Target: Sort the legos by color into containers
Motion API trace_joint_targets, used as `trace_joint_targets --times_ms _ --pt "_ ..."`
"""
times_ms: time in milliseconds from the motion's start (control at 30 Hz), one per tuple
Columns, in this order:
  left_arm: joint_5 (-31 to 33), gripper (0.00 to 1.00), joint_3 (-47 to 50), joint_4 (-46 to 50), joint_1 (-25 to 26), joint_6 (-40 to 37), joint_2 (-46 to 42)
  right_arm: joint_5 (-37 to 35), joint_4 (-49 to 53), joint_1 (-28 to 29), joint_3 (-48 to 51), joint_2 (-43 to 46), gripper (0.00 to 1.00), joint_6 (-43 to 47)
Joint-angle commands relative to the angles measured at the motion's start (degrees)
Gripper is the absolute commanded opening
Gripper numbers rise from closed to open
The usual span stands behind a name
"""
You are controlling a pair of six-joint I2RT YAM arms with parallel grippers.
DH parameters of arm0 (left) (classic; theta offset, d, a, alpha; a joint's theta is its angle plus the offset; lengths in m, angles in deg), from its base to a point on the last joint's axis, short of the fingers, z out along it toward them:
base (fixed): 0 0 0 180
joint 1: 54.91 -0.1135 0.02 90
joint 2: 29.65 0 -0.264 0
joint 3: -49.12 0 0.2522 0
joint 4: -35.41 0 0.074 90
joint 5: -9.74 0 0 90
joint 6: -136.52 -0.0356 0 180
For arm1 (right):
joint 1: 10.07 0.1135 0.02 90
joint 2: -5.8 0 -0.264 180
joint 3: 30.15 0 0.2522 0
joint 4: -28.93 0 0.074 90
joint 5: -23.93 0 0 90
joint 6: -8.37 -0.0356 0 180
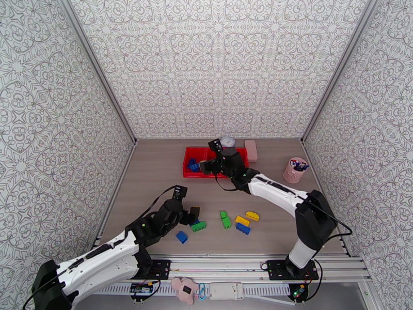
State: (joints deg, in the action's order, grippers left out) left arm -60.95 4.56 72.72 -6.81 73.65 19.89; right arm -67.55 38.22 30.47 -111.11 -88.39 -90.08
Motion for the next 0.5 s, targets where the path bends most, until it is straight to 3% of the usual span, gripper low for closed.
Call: trace_joint_targets --times_ms 0,200,467 --pt "-0.1 0.93 -4.6 13.0 -0.7 9.7 3.0 -3.2 -1.3 -0.2 8.4 6.4 0.89 0.4" --pt "-0.9 0.9 -7.1 16.8 0.7 28.5 11.5 -6.4 -1.4 -0.2 18.8 15.4 0.9 -1.8" --pt "-0.5 0.85 -11.4 14.1 2.7 33.6 24.9 -6.6 -0.2 -0.2 22.5 17.7 0.91 -2.6"
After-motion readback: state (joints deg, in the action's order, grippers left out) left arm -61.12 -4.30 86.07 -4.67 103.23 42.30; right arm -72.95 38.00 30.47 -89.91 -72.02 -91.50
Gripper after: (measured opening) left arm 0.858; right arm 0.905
